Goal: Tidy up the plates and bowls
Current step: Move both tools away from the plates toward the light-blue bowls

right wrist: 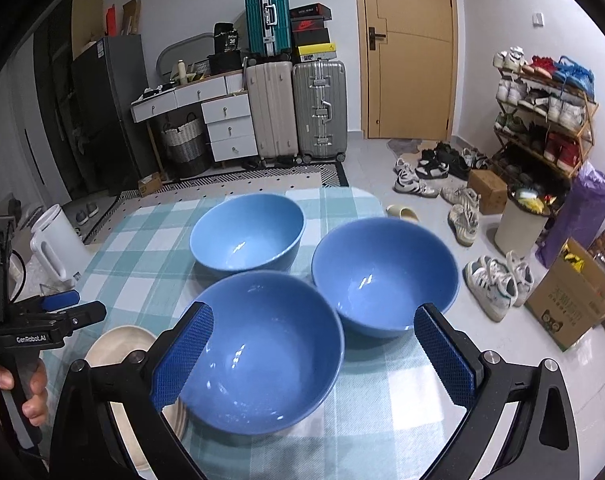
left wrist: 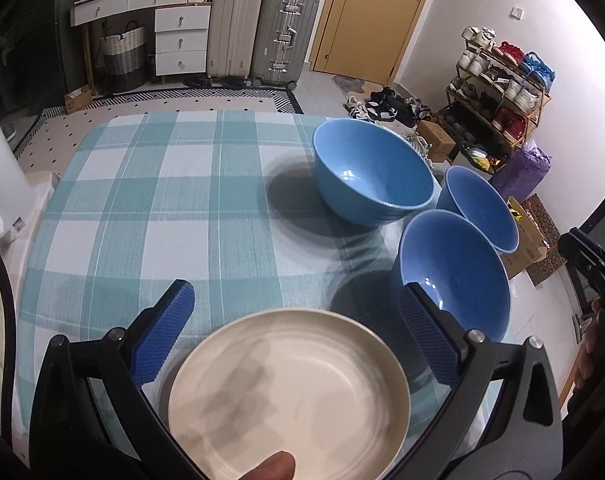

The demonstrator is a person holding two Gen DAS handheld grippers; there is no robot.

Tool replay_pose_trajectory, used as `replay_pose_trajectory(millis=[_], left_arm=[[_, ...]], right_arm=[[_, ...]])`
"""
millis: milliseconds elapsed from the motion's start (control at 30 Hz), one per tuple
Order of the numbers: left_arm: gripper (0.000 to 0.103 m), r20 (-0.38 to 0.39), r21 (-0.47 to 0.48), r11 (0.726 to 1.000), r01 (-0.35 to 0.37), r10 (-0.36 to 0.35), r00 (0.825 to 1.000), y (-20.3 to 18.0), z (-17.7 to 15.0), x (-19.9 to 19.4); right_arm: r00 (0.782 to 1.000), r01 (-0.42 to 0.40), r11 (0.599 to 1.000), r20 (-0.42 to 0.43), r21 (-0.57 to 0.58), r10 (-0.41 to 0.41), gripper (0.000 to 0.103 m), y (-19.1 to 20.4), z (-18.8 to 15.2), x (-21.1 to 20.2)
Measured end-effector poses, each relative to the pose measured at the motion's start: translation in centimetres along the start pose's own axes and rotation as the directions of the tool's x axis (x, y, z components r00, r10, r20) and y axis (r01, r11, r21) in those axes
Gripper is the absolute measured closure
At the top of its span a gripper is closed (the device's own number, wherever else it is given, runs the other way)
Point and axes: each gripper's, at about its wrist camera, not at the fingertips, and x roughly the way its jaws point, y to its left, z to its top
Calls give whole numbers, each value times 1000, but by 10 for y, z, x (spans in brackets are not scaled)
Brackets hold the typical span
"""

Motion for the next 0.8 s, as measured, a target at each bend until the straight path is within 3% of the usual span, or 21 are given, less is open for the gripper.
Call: replay_pose_trajectory(millis=[433,800], left_arm=[[1,12,29,1000,0,0,1000,-19,42,13],[1,-38,23,999,-22,23,999,-25,62,57]], right_arm=[[1000,29,999,7,14,-29,1,-35,44,-2],[999,41,996,-36,82,-38,1,-72,48,32]])
